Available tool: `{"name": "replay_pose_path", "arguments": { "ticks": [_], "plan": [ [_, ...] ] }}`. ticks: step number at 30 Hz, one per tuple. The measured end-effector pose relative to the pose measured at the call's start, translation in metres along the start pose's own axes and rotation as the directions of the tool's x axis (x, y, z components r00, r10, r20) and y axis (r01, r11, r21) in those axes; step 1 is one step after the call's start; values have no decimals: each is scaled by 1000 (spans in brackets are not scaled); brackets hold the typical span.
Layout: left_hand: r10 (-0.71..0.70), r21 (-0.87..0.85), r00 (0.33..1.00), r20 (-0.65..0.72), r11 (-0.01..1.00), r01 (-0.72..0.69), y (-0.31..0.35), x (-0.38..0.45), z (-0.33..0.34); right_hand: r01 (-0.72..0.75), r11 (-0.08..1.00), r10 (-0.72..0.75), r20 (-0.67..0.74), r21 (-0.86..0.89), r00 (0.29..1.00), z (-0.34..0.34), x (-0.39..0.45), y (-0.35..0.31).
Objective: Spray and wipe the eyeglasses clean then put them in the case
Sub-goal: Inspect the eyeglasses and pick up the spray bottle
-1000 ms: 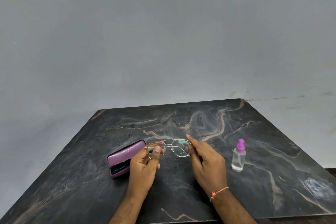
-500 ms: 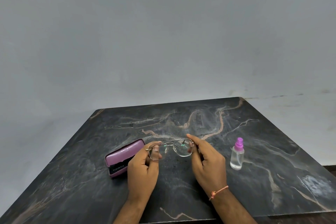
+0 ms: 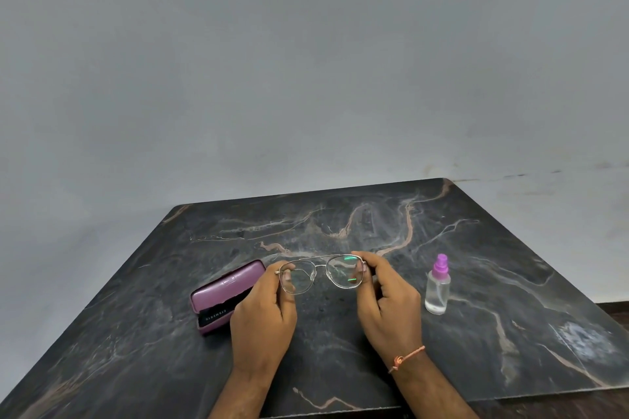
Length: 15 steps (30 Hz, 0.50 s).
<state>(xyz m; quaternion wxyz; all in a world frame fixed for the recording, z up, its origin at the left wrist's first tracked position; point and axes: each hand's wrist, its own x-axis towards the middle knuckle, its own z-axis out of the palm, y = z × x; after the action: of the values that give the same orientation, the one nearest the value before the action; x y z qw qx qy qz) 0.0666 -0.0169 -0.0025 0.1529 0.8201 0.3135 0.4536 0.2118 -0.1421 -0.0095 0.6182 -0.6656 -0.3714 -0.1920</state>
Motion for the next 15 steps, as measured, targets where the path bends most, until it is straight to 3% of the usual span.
{"name": "replay_pose_path", "arguments": {
  "ticks": [15],
  "plan": [
    [-6, 51, 992, 124, 999, 0, -7, 3, 1, -58, 998, 58, 7, 19, 998, -1, 1, 2]
  ]
}}
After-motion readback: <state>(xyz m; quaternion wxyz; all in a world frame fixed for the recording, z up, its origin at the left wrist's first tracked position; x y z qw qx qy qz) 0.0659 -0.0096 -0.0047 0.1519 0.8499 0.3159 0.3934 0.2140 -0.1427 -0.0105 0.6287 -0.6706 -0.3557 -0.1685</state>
